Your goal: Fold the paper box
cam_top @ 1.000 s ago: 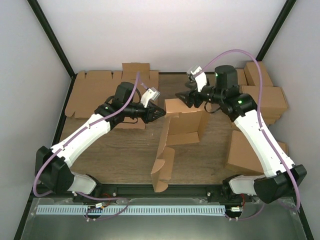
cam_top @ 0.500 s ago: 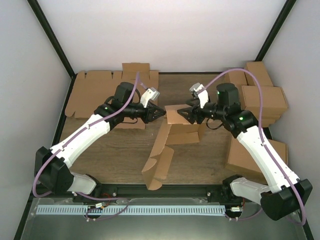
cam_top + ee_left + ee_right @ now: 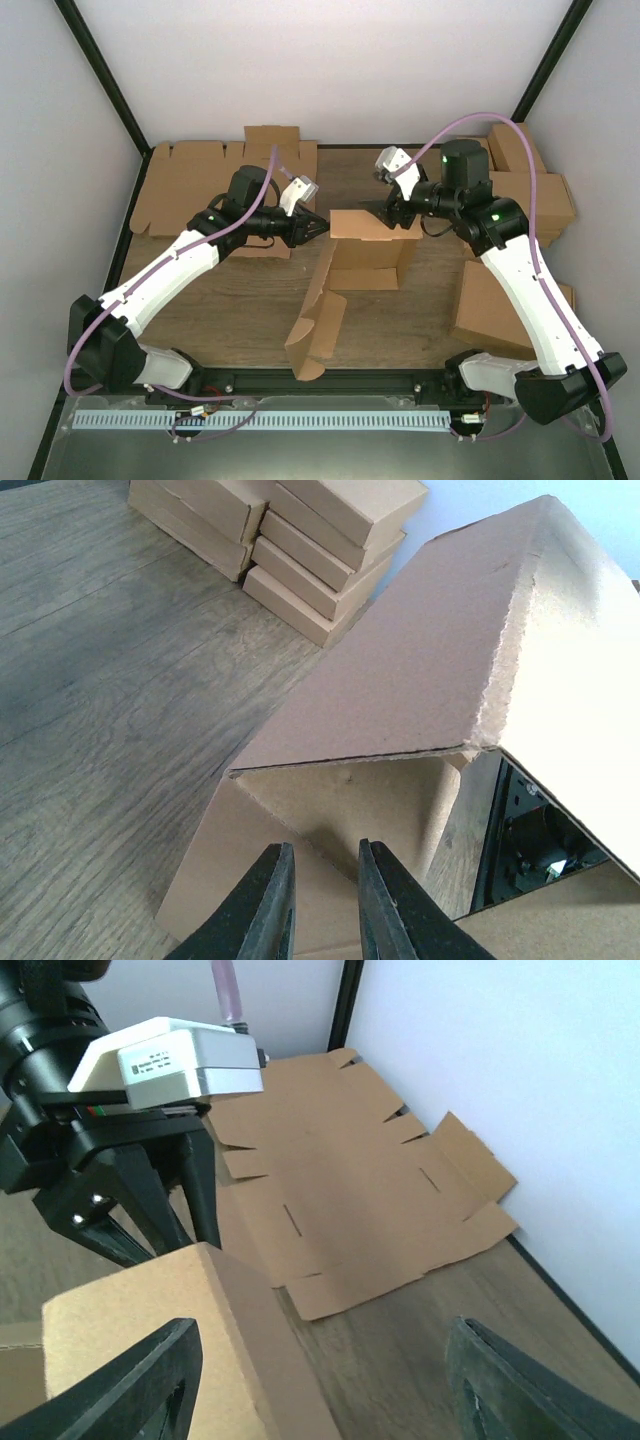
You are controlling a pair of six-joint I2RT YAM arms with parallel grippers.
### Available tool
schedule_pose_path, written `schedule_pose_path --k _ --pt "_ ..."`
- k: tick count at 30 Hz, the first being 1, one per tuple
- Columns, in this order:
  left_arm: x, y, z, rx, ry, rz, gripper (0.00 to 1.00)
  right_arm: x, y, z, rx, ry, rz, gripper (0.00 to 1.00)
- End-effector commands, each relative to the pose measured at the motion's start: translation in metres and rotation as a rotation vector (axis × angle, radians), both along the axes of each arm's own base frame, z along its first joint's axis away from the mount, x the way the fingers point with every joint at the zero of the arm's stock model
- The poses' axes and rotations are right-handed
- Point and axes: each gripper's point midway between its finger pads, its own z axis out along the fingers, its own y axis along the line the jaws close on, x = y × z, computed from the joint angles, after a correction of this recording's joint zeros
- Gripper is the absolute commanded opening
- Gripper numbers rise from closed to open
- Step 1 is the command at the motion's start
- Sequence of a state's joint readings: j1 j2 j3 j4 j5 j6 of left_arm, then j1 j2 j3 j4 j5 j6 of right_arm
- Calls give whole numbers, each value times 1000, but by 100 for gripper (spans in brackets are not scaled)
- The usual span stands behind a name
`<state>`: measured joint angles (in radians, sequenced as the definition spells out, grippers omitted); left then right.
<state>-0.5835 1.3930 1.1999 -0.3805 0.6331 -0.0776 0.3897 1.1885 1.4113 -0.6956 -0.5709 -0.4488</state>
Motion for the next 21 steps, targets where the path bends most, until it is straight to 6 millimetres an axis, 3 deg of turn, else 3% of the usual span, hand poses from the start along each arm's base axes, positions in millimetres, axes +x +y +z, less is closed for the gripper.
schedule_pose_path --k 1,5,9,15,21 --pt "-2 2 -23 53 48 3 20 -1 -7 2 -134 -103 31 69" --pt "-2 1 -23 55 51 -3 20 -14 -1 -6 -164 -88 132 69" --pt "-2 0 -23 54 49 -7 20 -19 -5 -32 -236 -53 173 75" --pt "-2 -1 -23 53 55 -14 20 1 -19 -73 -393 12 117 75" --pt "-1 -1 -25 54 61 -9 20 -15 -11 -74 -337 -19 190 82"
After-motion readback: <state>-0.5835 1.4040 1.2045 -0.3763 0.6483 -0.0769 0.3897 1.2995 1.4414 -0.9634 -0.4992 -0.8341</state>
